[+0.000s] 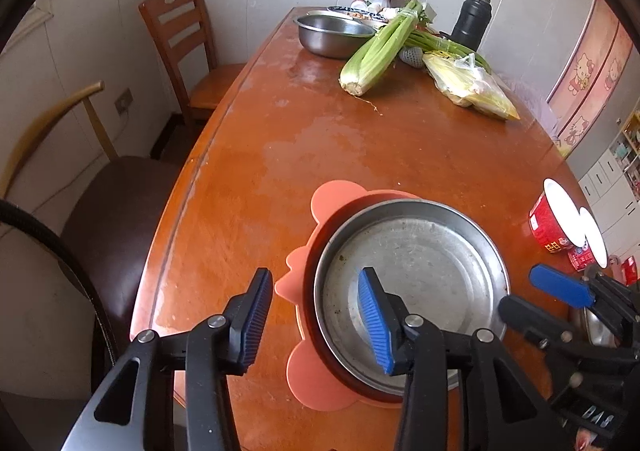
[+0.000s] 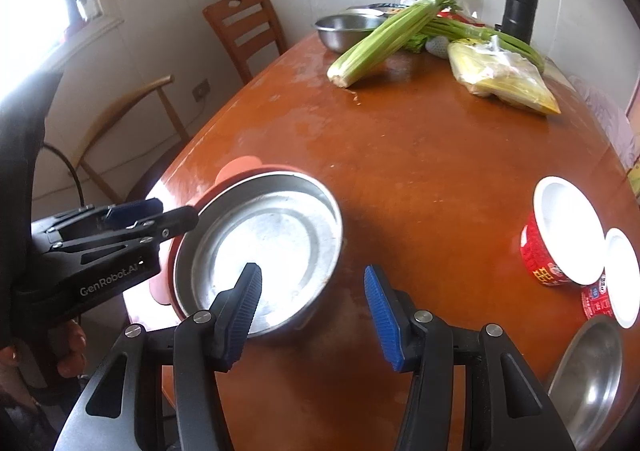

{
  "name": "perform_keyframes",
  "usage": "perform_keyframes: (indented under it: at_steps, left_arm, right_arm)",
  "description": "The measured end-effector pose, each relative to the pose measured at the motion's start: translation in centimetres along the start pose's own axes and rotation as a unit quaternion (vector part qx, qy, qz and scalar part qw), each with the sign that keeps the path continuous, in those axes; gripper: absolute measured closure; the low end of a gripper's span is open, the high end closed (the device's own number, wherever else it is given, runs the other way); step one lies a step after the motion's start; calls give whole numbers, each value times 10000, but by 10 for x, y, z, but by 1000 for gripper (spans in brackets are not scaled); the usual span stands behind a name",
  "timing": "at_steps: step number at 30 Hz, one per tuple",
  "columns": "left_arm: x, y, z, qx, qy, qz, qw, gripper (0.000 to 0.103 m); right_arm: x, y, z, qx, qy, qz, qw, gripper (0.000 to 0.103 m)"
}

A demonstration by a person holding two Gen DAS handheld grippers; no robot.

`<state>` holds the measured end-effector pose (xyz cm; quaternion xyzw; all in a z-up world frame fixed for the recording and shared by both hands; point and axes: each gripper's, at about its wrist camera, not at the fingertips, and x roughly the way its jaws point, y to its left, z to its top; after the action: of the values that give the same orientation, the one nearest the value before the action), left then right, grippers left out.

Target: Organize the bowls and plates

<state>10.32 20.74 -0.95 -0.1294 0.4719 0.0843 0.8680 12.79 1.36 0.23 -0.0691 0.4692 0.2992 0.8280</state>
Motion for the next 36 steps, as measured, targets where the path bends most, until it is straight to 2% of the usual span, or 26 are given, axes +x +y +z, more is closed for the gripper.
perform_keyframes:
  at_steps: [3, 6, 18, 26, 36]
  left_arm:
    - [3, 2, -3, -90, 121, -25, 9999, 52]
    - [8, 5, -6, -279, 256, -104, 9992, 51]
    - [22, 1, -12, -553, 480, -5, 9973, 51]
    - [32, -14, -14, -398, 648, 137, 9970, 47]
    - [37, -20, -7, -398, 721, -16, 9966, 46]
  right_arm:
    - [-4, -9, -1, 97, -17, 100, 9999, 48]
    - [-6, -16, -3, 159, 3, 212, 9996, 48]
    - [11, -26, -8, 219, 233, 536, 9981, 48]
    - [24, -24, -5, 161, 364, 681, 9969, 48]
    - [37, -21, -1, 20, 481, 731, 9962, 48]
